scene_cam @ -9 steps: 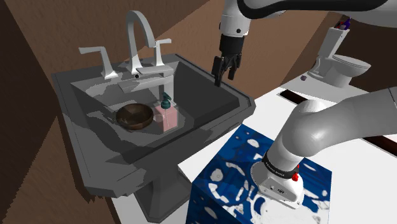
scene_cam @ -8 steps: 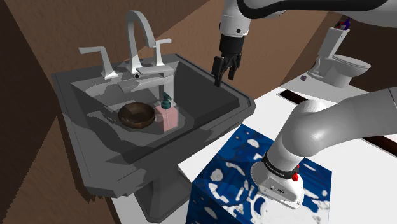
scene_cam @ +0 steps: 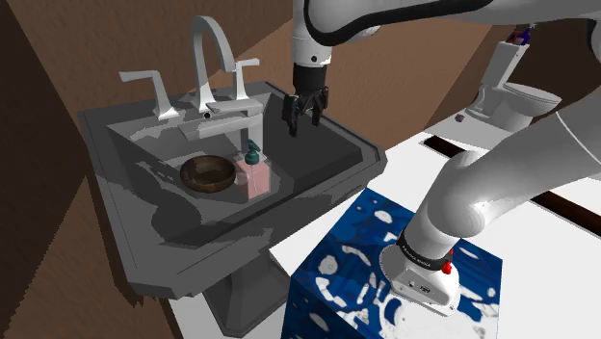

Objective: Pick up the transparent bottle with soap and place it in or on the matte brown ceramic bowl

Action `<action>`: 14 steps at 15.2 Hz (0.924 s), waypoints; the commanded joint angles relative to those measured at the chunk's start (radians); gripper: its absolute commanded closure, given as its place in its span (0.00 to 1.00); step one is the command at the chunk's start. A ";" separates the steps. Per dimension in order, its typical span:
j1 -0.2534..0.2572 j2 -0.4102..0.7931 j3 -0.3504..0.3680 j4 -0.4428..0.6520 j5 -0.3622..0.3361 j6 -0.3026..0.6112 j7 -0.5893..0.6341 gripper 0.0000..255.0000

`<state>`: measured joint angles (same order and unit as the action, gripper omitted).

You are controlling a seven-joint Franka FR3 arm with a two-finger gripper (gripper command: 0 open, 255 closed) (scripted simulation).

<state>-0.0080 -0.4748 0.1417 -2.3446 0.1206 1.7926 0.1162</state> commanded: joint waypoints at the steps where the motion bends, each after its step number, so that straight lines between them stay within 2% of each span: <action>1: 0.002 0.081 0.018 0.038 -0.004 0.040 0.016 0.00; 11: 0.020 0.489 0.089 0.323 -0.079 0.148 0.120 0.00; 14: 0.022 0.501 0.089 0.307 -0.082 0.175 0.123 0.00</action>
<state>0.0131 0.0151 0.2299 -2.0359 0.0410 1.9570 0.2363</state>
